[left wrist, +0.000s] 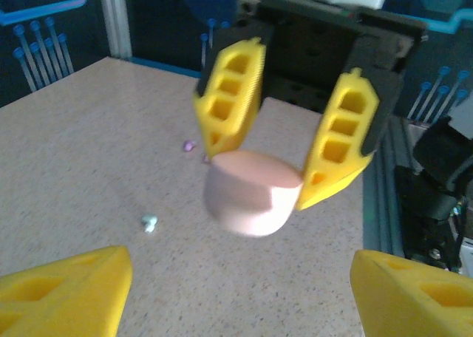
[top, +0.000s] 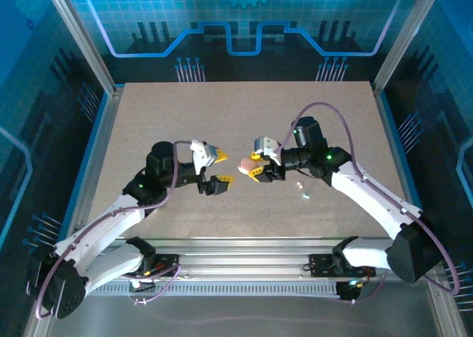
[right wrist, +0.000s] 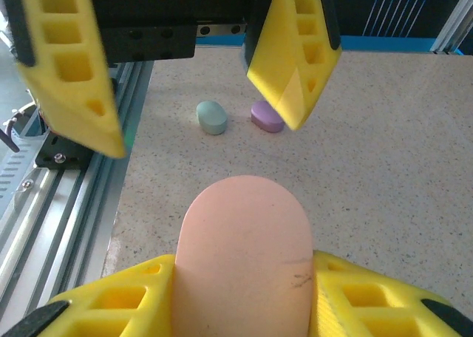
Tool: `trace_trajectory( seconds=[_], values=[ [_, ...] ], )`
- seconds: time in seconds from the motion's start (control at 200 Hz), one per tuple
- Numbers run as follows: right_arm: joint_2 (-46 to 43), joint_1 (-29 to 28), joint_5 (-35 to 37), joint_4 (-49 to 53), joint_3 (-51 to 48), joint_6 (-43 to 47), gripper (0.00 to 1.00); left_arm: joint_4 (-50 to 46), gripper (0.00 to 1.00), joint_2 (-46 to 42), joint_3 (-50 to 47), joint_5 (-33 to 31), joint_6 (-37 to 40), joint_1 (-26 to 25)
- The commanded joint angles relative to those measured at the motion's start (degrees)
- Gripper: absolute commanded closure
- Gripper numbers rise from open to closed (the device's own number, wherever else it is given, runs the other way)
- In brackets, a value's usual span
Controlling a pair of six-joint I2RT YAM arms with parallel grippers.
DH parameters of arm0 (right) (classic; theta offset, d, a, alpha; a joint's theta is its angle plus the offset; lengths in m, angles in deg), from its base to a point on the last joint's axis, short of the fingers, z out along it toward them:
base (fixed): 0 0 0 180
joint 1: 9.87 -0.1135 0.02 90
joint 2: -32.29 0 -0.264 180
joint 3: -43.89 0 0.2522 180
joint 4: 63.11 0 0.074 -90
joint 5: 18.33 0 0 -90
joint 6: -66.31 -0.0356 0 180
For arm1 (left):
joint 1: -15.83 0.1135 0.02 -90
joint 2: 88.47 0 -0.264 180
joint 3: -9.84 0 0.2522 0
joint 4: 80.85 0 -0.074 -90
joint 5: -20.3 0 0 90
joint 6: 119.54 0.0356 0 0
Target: Insert the wireless bluetooth earbuds into the charging case
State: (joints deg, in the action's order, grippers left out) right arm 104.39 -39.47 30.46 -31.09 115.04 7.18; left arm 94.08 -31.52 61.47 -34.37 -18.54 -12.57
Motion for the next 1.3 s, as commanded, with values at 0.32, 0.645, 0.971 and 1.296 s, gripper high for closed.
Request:
trace_trajectory(
  seconds=[0.32,0.645,0.971,1.296],
  values=[
    [-1.34,-0.63,-4.58,0.52,2.12,1.94,0.58,-2.53,0.23,5.55,6.97,-2.30,8.28,-4.92],
    [-1.50,-0.93,-5.24,0.72,2.21,2.61,0.58,-4.49,0.43,8.26,9.65,-2.69,10.13,-6.14],
    [-2.06,-0.89,-4.95,-0.23,1.78,2.00,0.58,-9.26,0.56,8.77,11.09,-2.92,12.31,-6.24],
    [-2.00,-0.81,-5.20,-0.07,2.08,1.78,0.58,-9.75,0.48,8.83,11.71,-2.38,12.20,-6.20]
  ],
)
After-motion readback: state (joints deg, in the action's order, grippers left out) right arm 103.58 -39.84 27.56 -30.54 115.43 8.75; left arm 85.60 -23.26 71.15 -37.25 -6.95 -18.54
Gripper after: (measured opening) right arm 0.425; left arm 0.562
